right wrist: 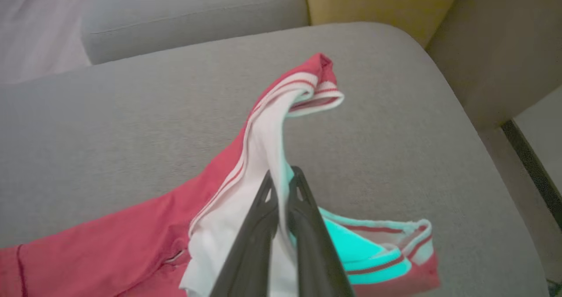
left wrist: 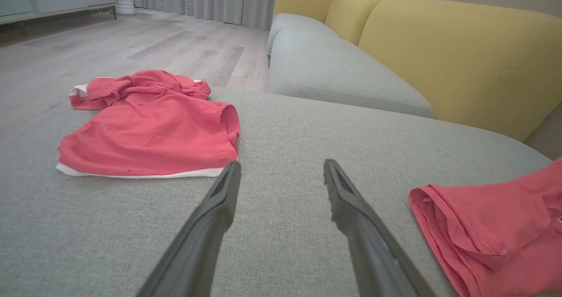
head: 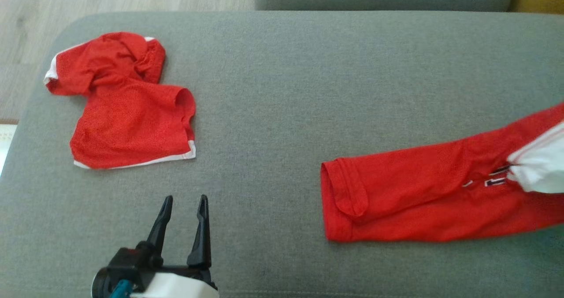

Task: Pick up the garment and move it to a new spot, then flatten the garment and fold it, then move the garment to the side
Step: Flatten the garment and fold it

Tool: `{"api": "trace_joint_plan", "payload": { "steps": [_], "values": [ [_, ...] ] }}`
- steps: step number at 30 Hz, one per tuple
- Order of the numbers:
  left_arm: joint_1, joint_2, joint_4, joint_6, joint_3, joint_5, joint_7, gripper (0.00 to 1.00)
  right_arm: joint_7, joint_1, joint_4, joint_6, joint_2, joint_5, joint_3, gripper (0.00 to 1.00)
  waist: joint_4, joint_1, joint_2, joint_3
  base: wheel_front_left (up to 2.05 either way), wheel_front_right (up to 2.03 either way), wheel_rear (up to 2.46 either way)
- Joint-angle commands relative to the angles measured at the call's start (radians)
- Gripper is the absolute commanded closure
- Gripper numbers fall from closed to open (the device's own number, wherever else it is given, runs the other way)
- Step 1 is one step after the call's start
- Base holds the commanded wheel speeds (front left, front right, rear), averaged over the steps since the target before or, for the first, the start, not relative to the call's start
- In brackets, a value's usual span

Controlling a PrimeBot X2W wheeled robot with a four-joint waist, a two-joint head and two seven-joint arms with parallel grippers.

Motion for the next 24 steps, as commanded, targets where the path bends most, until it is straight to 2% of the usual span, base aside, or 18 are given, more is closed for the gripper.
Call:
{"api": "trace_joint_plan", "payload": {
  "steps": [1,6,10,13,16,24],
  "values": [
    [-0.025,-0.007,-0.028,0.004,0.028,-0.005,-0.012,0.0,0.024,0.02,-0.094,-0.001,-0.03,0.03,0.048,1.0,-0.007,0.0,0.0,-0.008,0.0,0.0,0.0],
    [-0.028,-0.007,-0.028,0.009,0.025,-0.01,-0.012,0.0,0.103,0.08,-0.263,-0.001,0.048,0.071,0.212,1.0,-0.018,0.0,0.0,-0.012,0.0,0.0,0.0],
    [-0.032,-0.007,-0.018,0.008,0.02,-0.013,-0.012,0.0,0.1,0.107,-0.307,-0.001,0.156,0.05,0.349,1.0,-0.022,0.0,0.0,-0.009,0.0,0.0,0.0],
    [-0.034,-0.007,-0.008,0.007,0.015,-0.015,-0.012,0.0,0.054,0.093,-0.264,-0.001,0.249,0.042,0.43,1.0,-0.024,0.0,0.0,-0.006,0.0,0.0,0.0],
    [-0.041,-0.007,0.006,0.002,0.003,-0.013,-0.012,0.0,-0.003,0.07,-0.19,-0.001,0.31,0.019,0.486,1.0,-0.014,0.0,0.0,-0.006,0.0,0.0,0.0],
    [-0.054,-0.007,0.017,0.006,-0.012,-0.02,-0.012,0.0,-0.107,0.036,-0.056,-0.001,0.358,-0.011,0.545,1.0,0.014,0.0,0.0,0.002,0.0,0.0,0.0]
  ]
}}
